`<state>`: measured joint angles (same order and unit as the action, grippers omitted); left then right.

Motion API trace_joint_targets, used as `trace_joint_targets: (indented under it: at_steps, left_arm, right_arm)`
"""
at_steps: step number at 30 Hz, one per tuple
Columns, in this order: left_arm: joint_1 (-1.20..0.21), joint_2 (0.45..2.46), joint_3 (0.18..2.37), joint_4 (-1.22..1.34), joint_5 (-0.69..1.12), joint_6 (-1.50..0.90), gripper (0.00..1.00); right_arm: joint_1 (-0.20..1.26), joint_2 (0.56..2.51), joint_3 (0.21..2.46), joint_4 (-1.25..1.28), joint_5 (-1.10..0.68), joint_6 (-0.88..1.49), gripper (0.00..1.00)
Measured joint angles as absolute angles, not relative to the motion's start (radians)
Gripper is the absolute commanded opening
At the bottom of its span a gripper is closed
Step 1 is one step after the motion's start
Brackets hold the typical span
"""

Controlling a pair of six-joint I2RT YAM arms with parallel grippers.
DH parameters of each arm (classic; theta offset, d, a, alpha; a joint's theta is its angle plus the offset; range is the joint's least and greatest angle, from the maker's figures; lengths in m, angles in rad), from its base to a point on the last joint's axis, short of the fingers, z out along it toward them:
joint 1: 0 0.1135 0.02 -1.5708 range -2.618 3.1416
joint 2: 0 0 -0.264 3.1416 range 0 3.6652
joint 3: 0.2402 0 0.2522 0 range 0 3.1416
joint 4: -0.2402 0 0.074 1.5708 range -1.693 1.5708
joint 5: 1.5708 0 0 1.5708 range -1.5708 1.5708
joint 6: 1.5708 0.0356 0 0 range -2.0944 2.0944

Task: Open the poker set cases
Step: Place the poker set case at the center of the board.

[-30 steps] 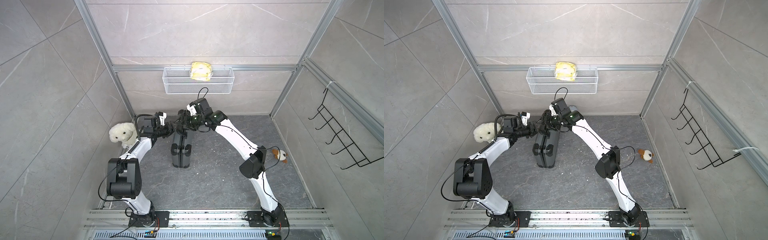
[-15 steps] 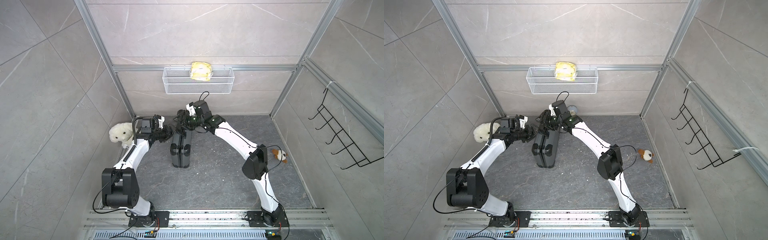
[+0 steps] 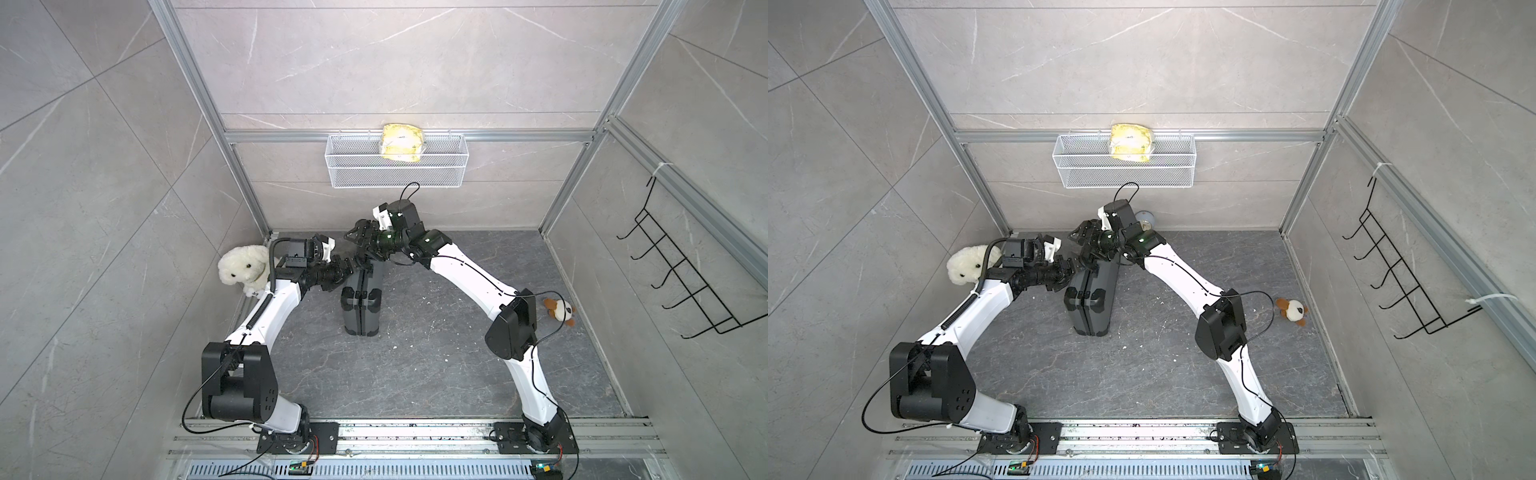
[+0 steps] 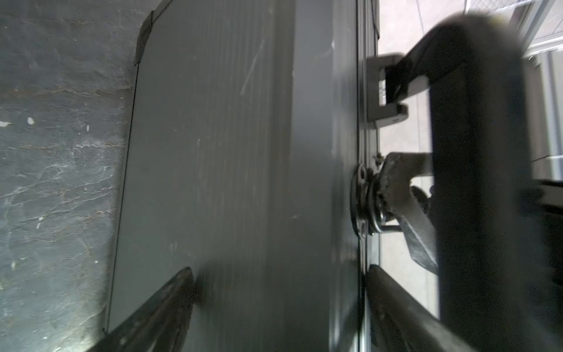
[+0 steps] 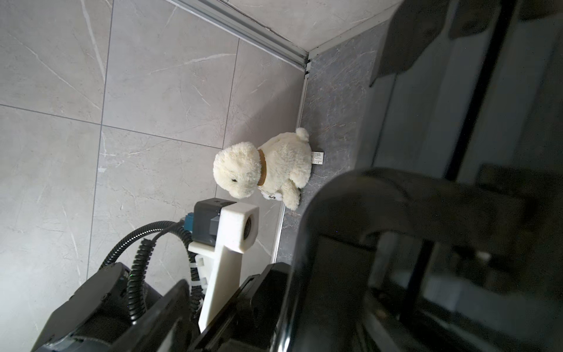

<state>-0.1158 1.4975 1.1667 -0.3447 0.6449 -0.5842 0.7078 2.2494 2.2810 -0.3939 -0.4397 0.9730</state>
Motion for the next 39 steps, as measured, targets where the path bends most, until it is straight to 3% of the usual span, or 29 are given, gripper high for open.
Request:
trace_joint_targets:
  at_steps: [10,18,20,23,24,31,39]
  left_arm:
    - [-0.143,1.494,1.174,-0.348,0.606,-0.583,1.0]
    - [-0.208,1.494,1.232,-0.379,0.596,-0.572,1.0]
    - [-0.21,1.494,1.245,-0.383,0.597,-0.568,0.99]
    - [-0.214,1.494,1.253,-0.385,0.601,-0.566,0.99]
    - [-0.214,1.494,1.253,-0.389,0.601,-0.565,0.99]
    - [-0.205,1.494,1.253,-0.401,0.6,-0.564,0.99]
    - [-0.186,1.494,1.253,-0.427,0.599,-0.553,0.99]
  right_arm:
    - [0.7,2.207,2.197,-0.343,-0.45,0.977,0.78]
    - [0.669,2.131,2.062,-0.278,-0.453,1.013,0.76]
    - [0.66,2.115,2.036,-0.278,-0.452,1.023,0.69]
    - [0.649,2.098,2.0,-0.277,-0.448,1.029,0.44]
    - [0.646,2.094,1.986,-0.277,-0.445,1.029,0.4]
    - [0.614,2.009,1.825,-0.221,-0.435,1.045,0.29]
    - [0.548,1.887,1.601,-0.124,-0.445,1.058,0.25]
